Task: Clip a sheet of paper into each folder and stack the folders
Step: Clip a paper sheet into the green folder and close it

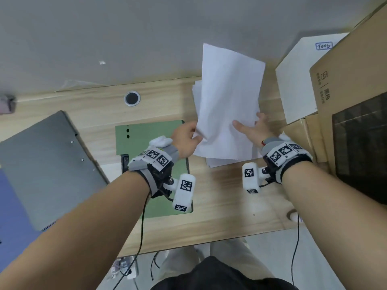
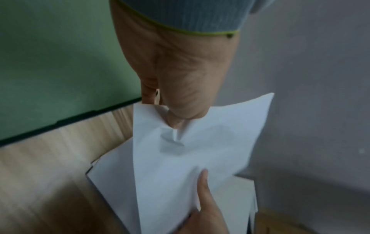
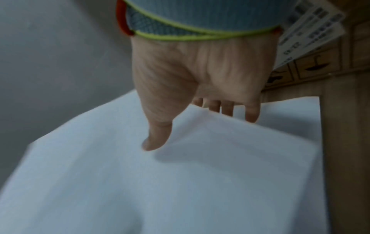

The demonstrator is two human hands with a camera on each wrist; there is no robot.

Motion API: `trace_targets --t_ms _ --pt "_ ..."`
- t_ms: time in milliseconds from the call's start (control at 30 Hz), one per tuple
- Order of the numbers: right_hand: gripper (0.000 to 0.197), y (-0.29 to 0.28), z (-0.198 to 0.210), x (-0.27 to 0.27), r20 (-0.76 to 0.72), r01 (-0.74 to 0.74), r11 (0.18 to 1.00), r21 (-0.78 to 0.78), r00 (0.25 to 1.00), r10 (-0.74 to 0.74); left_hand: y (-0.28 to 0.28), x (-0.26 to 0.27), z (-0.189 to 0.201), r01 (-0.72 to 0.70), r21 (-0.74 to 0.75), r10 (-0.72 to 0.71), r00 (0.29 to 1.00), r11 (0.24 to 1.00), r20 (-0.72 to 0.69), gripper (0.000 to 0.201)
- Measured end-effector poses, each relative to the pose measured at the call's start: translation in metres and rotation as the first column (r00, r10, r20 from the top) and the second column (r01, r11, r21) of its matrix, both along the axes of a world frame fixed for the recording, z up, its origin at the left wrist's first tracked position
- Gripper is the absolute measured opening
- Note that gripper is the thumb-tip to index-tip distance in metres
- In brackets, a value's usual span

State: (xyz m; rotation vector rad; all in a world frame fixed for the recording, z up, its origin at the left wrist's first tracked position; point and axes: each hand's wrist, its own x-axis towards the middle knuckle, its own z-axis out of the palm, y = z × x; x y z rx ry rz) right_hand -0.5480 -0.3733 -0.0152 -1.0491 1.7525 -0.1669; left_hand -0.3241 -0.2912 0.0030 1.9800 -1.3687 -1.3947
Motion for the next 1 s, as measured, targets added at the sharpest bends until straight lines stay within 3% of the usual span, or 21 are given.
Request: trace_targets --t_ms 67,133,200,300,367,400,467,567,800,933,1000 --pt "0.108 0.0 0.009 0.002 0.158 0.084 0.996 0.009 0.984 -0.084 0.009 0.022 0.011 -0.021 0.019 0.022 0.997 1.0 -0.077 0.023" --pt "0.077 0.001 0.018 0.009 0.324 0.094 0.995 0.041 0.941 -0.102 0.02 0.041 0.012 -0.032 0.047 0.037 0.993 0.998 -0.109 0.026" --pt "0.058 0.0 0.022 0.018 0.37 0.06 0.998 0.011 0.927 -0.06 0.032 0.056 0.008 -0.042 0.087 0.046 0.998 0.995 -0.046 0.029" --pt "0.045 0.002 0.028 0.034 0.193 -0.049 0.992 -0.119 0.979 0.071 0.055 0.074 -0.001 -0.156 0.126 0.139 0.981 0.98 0.136 0.016" --pt "0.04 0.01 0.023 0.037 0.044 -0.09 0.986 -0.139 0.994 0.097 0.074 0.081 -0.01 -0.283 0.161 0.245 0.944 0.946 0.22 0.02" --pt "0.041 0.016 0.018 0.037 -0.015 -0.107 0.987 -0.119 0.994 0.106 0.084 0.082 -0.015 -0.308 0.204 0.24 0.924 0.929 0.299 0.029" --pt "0.05 0.029 0.005 0.033 -0.11 -0.138 0.988 -0.068 0.985 0.13 0.099 0.082 -0.029 -0.292 0.32 0.102 0.862 0.902 0.497 0.06" --pt "0.056 0.044 -0.009 0.022 -0.204 -0.16 0.987 0.003 0.966 0.157 0.112 0.074 -0.038 -0.343 0.399 -0.004 0.755 0.85 0.656 0.089" --pt "0.06 0.059 -0.024 0.009 -0.285 -0.153 0.986 0.062 0.944 0.165 0.115 0.067 -0.055 -0.408 0.33 0.02 0.654 0.852 0.756 0.099" --pt "0.063 0.061 -0.027 0.007 -0.292 -0.13 0.988 0.08 0.945 0.148 0.112 0.073 -0.053 -0.434 0.351 0.048 0.682 0.83 0.73 0.114" --pt "0.062 0.061 -0.026 0.005 -0.293 -0.126 0.989 0.083 0.945 0.145 0.109 0.08 -0.048 -0.418 0.443 0.011 0.736 0.793 0.677 0.122"
